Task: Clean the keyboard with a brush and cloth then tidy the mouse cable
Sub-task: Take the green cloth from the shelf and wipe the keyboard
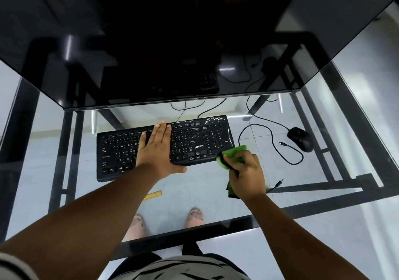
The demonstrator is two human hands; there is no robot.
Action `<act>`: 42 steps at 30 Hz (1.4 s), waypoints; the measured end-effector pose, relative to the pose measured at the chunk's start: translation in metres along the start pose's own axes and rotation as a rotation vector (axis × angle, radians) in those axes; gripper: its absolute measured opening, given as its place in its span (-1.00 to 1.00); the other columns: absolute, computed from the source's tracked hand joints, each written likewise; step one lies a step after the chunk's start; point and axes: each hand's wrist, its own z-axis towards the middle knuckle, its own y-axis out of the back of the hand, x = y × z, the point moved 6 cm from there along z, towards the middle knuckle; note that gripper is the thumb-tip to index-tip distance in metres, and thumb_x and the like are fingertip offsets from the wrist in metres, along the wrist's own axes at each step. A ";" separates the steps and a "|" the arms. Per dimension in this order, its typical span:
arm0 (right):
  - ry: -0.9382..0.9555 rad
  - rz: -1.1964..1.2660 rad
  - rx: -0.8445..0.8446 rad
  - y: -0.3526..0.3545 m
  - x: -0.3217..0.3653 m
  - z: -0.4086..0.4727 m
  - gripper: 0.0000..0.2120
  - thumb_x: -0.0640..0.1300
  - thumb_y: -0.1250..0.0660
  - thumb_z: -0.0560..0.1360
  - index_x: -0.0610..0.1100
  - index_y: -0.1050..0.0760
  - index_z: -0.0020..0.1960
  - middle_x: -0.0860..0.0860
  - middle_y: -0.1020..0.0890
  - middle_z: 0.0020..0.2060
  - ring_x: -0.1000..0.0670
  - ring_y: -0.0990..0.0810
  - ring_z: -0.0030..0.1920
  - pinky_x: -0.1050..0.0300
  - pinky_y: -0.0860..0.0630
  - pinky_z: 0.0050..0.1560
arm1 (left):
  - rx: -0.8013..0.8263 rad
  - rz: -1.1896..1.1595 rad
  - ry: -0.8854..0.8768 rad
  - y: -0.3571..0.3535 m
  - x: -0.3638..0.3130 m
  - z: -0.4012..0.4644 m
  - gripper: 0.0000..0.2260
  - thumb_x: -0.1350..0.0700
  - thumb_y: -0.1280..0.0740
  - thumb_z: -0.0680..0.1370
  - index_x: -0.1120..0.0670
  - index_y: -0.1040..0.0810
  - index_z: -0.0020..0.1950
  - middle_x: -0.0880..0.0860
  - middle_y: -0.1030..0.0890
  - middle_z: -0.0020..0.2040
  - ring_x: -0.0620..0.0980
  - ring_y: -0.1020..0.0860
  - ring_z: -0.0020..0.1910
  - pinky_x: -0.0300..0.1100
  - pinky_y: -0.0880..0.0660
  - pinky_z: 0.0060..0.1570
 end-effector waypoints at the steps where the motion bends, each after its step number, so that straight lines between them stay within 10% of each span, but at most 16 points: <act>1: 0.023 -0.010 0.012 0.001 -0.003 -0.001 -0.57 -0.39 -0.39 0.34 0.00 -0.68 0.10 -0.07 -0.56 -0.03 -0.14 -0.49 -0.05 0.08 -0.54 -0.22 | 0.000 0.001 0.000 0.000 0.000 0.000 0.21 -0.52 -0.29 0.25 0.06 0.30 0.57 -0.02 0.34 0.57 -0.05 0.33 0.54 0.09 0.28 0.50; 6: -0.253 0.128 -0.175 0.009 -0.019 0.000 -0.55 -0.45 -0.34 0.35 -0.06 -0.67 0.11 -0.07 -0.55 -0.04 -0.16 -0.51 -0.03 -0.04 -0.58 -0.07 | -0.004 0.005 0.001 0.000 -0.001 0.000 0.21 -0.53 -0.28 0.24 0.06 0.30 0.57 -0.02 0.32 0.57 -0.05 0.32 0.54 0.10 0.26 0.51; 10: -0.078 0.224 -0.119 0.003 0.028 0.016 -0.56 -0.39 -0.32 0.35 -0.03 -0.67 0.13 -0.03 -0.54 0.01 -0.08 -0.50 0.03 0.24 -0.45 0.08 | -0.010 0.011 -0.010 0.001 0.000 0.000 0.21 -0.54 -0.26 0.24 0.05 0.31 0.57 -0.02 0.33 0.57 -0.06 0.32 0.54 0.10 0.25 0.51; 20: 0.138 0.006 0.178 -0.026 0.070 0.029 -0.62 -0.28 -0.36 0.39 0.03 -0.65 0.13 0.02 -0.51 0.00 -0.06 -0.42 -0.01 0.07 -0.55 -0.29 | -0.018 0.003 -0.028 0.000 0.018 -0.005 0.23 -0.56 -0.28 0.20 0.02 0.30 0.57 -0.06 0.34 0.57 -0.09 0.32 0.53 0.11 0.24 0.51; 42: 0.140 0.003 0.212 -0.027 0.076 0.037 -0.60 -0.29 -0.29 0.42 0.08 -0.63 0.13 0.02 -0.48 0.00 -0.06 -0.39 -0.01 0.08 -0.52 -0.27 | -0.004 -0.019 -0.021 0.001 0.017 -0.004 0.24 -0.55 -0.30 0.19 0.00 0.30 0.57 -0.08 0.33 0.57 -0.10 0.30 0.54 0.11 0.21 0.51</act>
